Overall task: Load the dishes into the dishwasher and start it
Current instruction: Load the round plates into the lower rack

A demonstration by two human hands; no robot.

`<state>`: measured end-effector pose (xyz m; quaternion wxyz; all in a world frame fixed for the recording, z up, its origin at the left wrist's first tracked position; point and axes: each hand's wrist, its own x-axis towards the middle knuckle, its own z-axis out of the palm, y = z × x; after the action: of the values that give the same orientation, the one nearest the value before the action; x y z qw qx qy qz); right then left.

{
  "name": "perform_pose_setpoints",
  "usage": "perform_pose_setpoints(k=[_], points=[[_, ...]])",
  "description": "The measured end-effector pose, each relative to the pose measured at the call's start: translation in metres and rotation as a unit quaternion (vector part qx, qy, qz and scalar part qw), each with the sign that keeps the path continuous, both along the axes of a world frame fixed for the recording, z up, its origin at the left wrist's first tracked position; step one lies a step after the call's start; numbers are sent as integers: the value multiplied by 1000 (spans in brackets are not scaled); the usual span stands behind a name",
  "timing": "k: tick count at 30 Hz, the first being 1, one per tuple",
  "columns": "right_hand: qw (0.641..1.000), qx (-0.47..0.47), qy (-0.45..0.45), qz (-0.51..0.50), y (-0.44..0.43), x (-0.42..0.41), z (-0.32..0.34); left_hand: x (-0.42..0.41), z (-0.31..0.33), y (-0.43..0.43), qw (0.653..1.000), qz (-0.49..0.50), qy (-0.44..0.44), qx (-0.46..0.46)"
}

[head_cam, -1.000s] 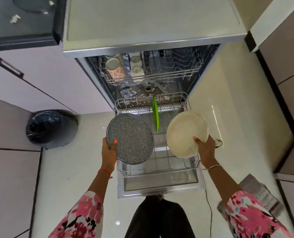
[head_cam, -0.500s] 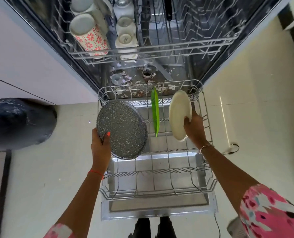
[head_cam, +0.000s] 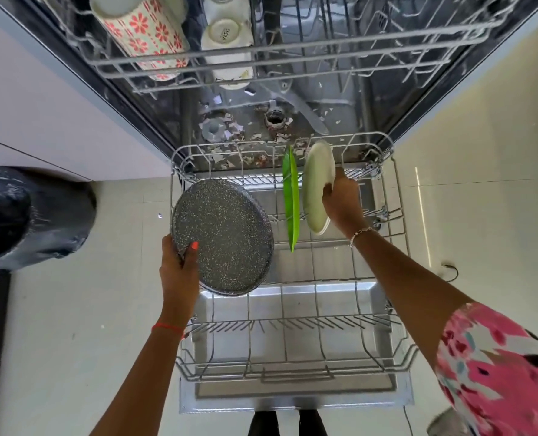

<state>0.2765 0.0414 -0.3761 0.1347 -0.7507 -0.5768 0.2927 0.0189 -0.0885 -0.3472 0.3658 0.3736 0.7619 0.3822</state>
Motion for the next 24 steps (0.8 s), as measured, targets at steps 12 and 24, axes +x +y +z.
perform_pose_setpoints(k=[12, 24], points=[[977, 166, 125, -41, -59, -9, 24, -9, 19, -15, 991, 62, -115, -31], [814, -161, 527, -186, -116, -18, 81, 13, 35, -42, 954, 11, -263, -145]])
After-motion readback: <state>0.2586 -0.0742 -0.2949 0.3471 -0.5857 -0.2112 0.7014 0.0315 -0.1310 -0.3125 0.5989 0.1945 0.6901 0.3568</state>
